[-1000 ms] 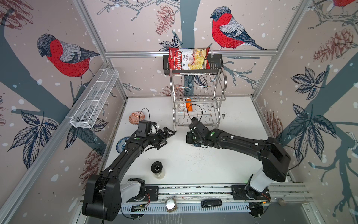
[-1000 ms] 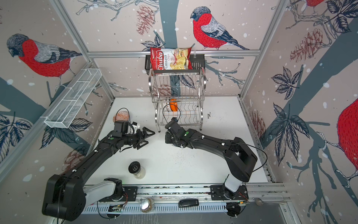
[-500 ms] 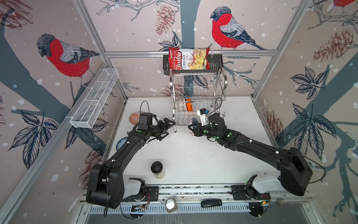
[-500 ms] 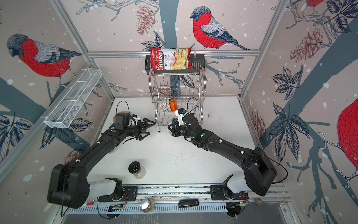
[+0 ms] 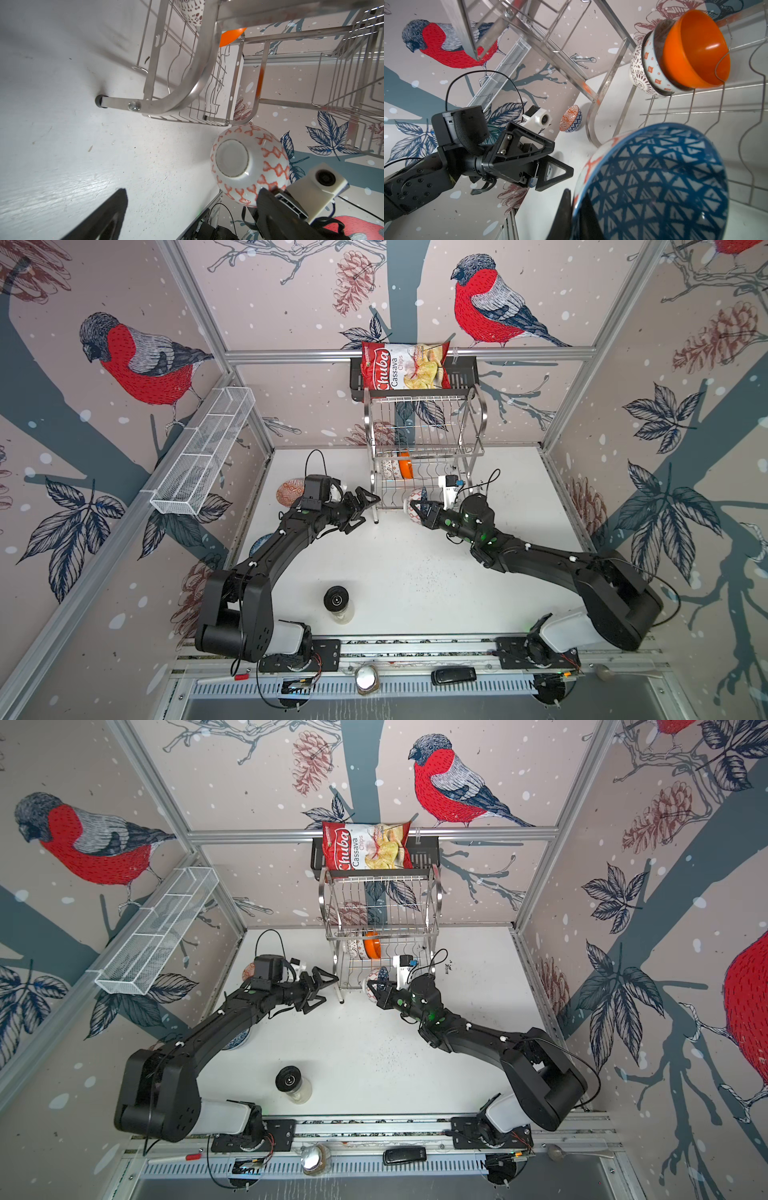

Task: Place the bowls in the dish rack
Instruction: 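Lift the blue bowl with the right gripper and carry it toward the rack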

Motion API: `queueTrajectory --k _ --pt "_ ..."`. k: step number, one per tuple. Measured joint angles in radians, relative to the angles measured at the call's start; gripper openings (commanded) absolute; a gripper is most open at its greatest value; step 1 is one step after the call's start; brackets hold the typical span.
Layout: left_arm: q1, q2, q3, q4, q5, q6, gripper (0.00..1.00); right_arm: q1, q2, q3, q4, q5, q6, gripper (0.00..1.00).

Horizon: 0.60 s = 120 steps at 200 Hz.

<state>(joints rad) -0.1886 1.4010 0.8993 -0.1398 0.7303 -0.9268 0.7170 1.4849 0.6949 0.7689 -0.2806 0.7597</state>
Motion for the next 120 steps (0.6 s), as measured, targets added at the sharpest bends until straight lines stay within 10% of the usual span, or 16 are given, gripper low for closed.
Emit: queueTrajectory --k 120 --pt "0.0 -0.028 -0.007 -0.007 0.055 0.039 0.97 -0.05 0.347 0.132 0.459 -0.047 0.275 0.0"
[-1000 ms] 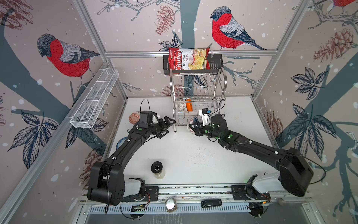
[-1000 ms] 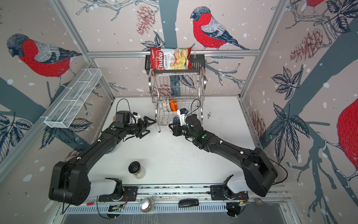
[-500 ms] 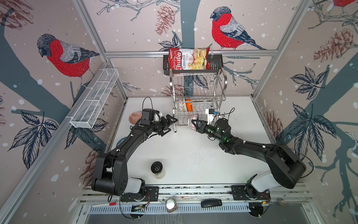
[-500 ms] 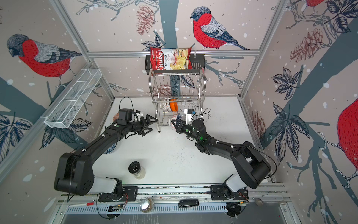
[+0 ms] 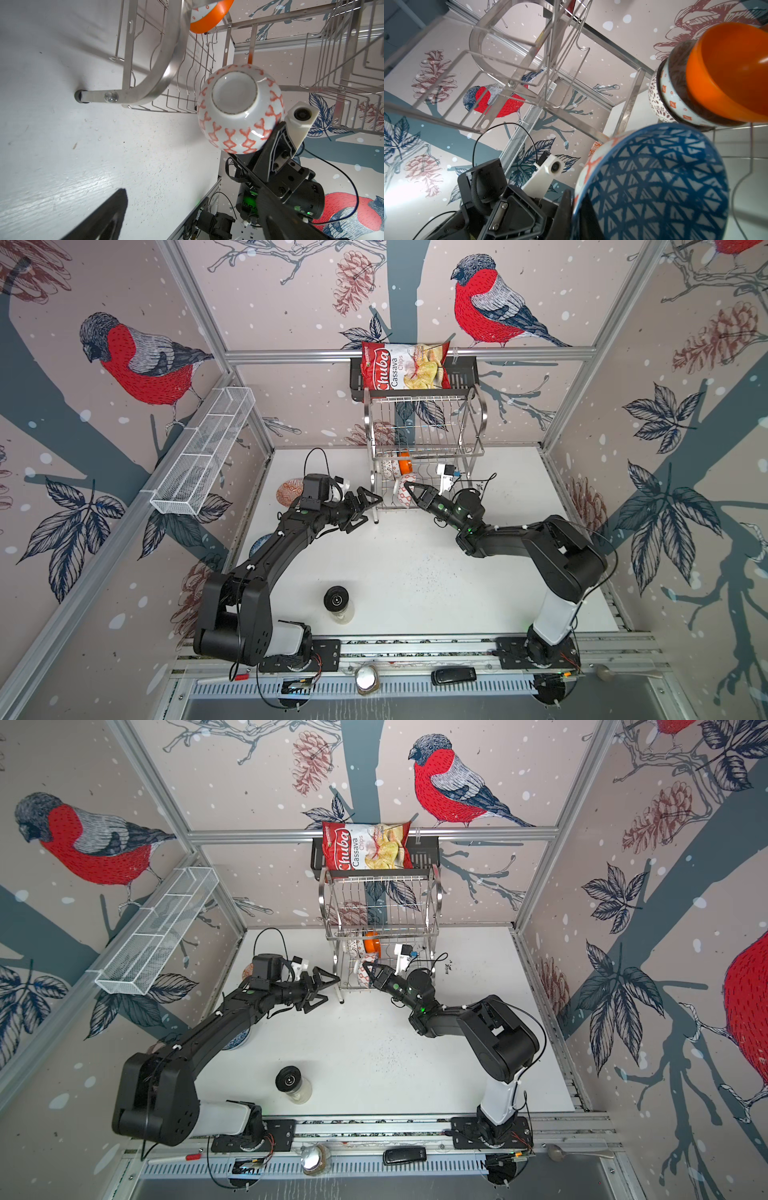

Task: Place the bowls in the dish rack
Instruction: 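Lift the blue bowl with the right gripper and carry it toward the rack, then lower the blue bowl into the rack slot beside the orange bowl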

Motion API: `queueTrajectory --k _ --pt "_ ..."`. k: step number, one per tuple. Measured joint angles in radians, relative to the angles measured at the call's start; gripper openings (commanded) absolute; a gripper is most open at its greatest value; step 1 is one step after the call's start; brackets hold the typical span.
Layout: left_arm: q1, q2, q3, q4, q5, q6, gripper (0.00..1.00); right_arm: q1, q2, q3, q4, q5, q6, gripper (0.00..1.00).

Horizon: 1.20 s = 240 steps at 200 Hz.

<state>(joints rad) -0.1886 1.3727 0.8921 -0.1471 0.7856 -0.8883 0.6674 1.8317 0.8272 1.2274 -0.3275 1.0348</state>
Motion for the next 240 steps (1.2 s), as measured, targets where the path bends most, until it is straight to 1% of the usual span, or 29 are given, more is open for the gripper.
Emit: queueTrajectory --k 44,80,100,142,240 --pt "0.0 -0.018 -0.039 0.008 0.016 -0.025 0.97 0.002 0.113 0.09 0.066 -0.029 0.051 0.0" --pt "0.0 -0.028 -0.052 0.014 0.026 -0.031 0.97 0.004 0.191 0.166 0.079 -0.066 0.096 0.0" --pt "0.0 -0.028 -0.053 0.014 0.027 -0.032 0.97 0.005 0.225 0.201 0.08 -0.088 0.1 0.0" --pt "0.0 -0.025 -0.053 0.014 0.029 -0.032 0.97 0.0 0.282 0.251 0.08 -0.121 0.146 0.0" --pt "0.0 0.019 -0.029 0.014 0.024 -0.046 0.97 -0.032 0.366 0.315 0.06 -0.211 0.177 0.0"
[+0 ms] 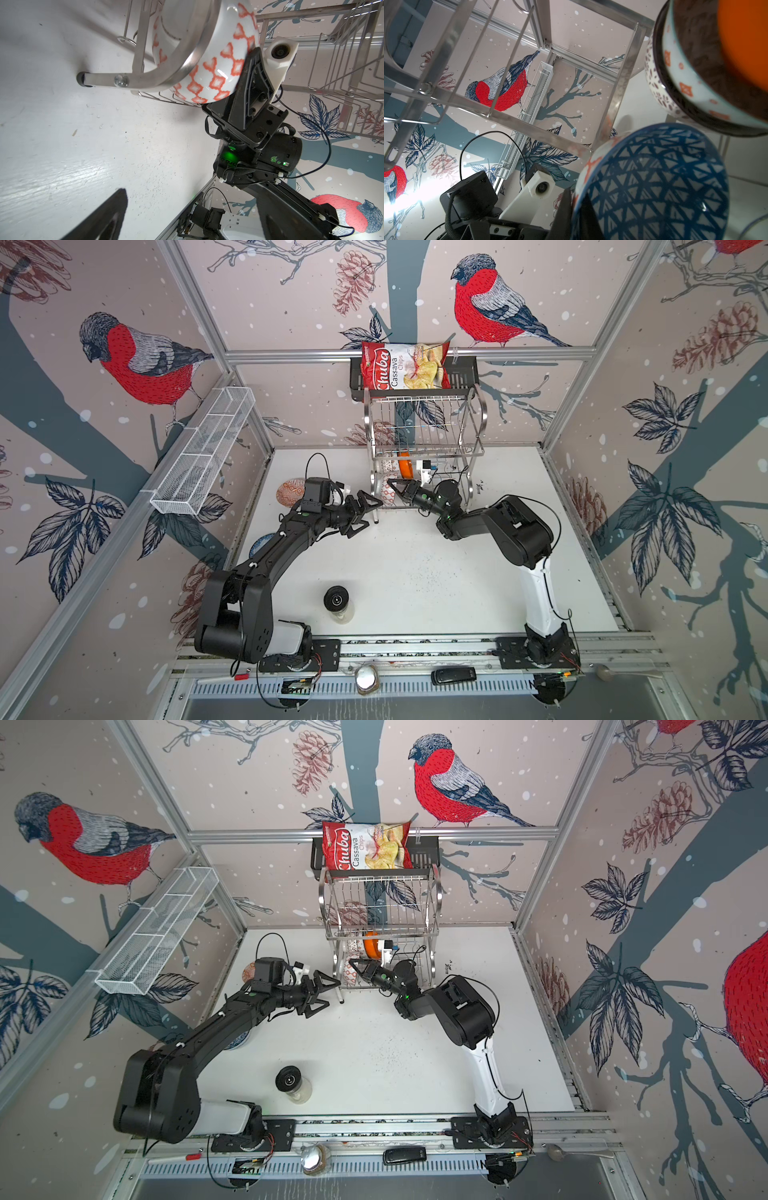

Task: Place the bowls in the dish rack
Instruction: 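Lower the blue bowl into the rack slot beside the orange bowl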

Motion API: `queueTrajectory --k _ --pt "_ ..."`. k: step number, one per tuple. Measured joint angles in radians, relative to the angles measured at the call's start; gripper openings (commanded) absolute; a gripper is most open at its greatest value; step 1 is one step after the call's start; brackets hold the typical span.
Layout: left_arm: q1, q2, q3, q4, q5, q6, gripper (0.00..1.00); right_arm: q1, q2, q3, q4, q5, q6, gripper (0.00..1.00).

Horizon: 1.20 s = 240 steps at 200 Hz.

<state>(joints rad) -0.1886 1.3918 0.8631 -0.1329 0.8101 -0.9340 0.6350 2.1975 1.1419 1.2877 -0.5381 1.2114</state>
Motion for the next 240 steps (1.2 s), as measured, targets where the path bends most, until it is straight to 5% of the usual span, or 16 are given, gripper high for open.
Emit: queueTrajectory --k 240 --pt "0.001 0.026 0.007 0.0 -0.001 0.011 0.97 -0.011 0.004 0.032 -0.093 -0.066 -0.084 0.02"
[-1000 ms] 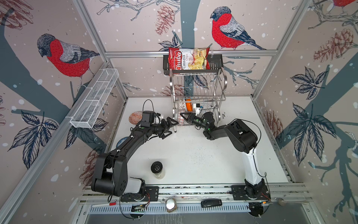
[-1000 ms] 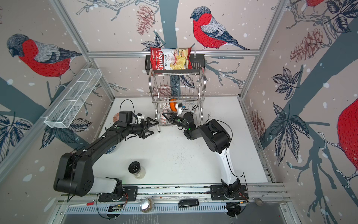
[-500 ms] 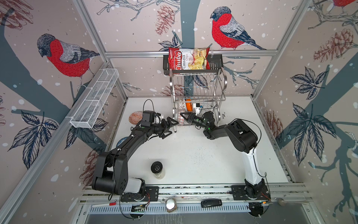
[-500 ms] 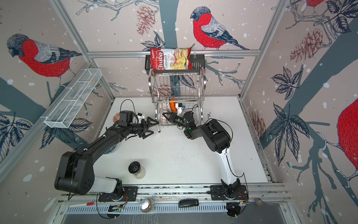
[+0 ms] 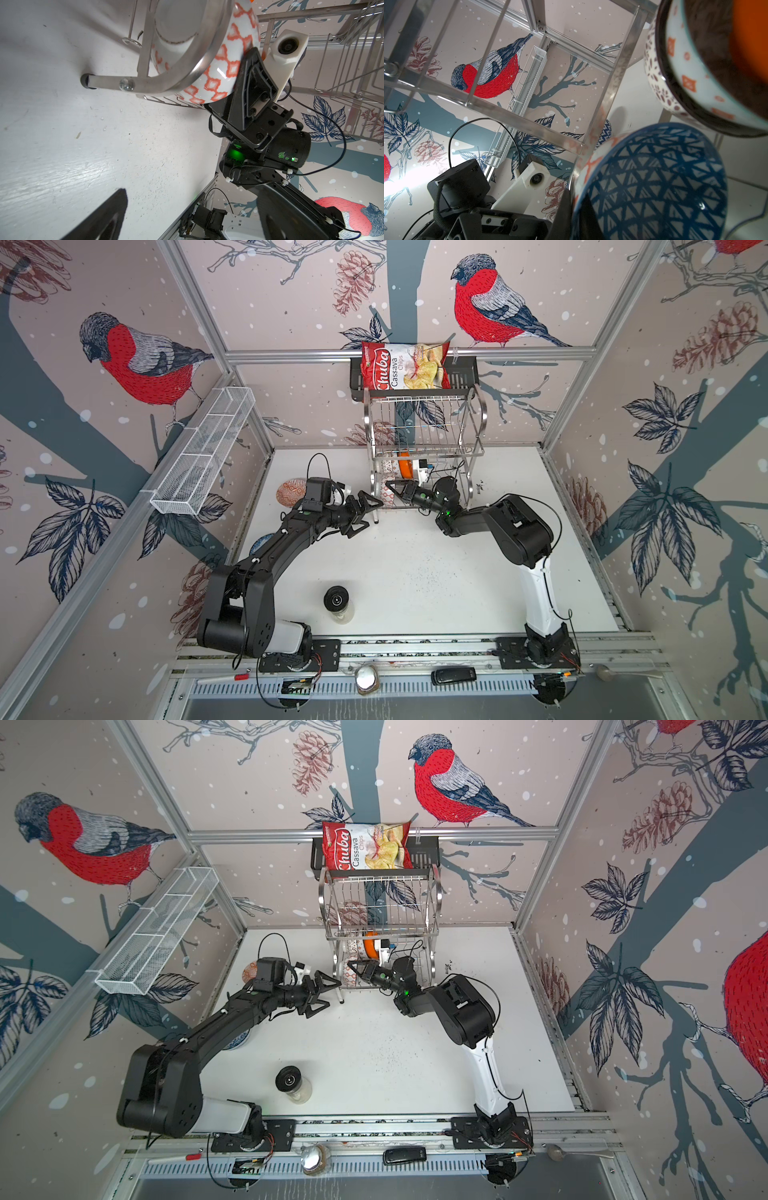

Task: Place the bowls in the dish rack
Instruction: 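Lower the blue bowl into the rack slot beside the orange bowl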

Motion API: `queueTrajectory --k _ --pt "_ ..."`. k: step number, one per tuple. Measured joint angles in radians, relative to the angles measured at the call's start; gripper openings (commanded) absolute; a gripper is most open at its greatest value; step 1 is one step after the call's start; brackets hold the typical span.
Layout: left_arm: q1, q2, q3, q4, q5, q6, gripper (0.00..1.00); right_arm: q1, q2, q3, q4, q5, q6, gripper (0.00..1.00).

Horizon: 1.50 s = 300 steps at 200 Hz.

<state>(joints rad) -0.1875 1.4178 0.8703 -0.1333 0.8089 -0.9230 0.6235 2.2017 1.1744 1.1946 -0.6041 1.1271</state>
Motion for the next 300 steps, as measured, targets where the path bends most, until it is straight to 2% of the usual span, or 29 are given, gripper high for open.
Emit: queueTrajectory --k 158,258,300 --pt "0.001 0.006 -0.004 0.0 0.0 0.004 0.97 -0.014 -0.01 -0.016 -0.042 -0.022 -0.038 0.03" --pt "0.001 0.018 0.0 0.001 0.0 0.004 0.97 -0.015 -0.037 0.035 -0.213 -0.06 -0.16 0.04" --pt "0.001 0.018 0.0 0.001 0.0 0.004 0.97 0.0 -0.059 0.035 -0.271 -0.031 -0.211 0.09"
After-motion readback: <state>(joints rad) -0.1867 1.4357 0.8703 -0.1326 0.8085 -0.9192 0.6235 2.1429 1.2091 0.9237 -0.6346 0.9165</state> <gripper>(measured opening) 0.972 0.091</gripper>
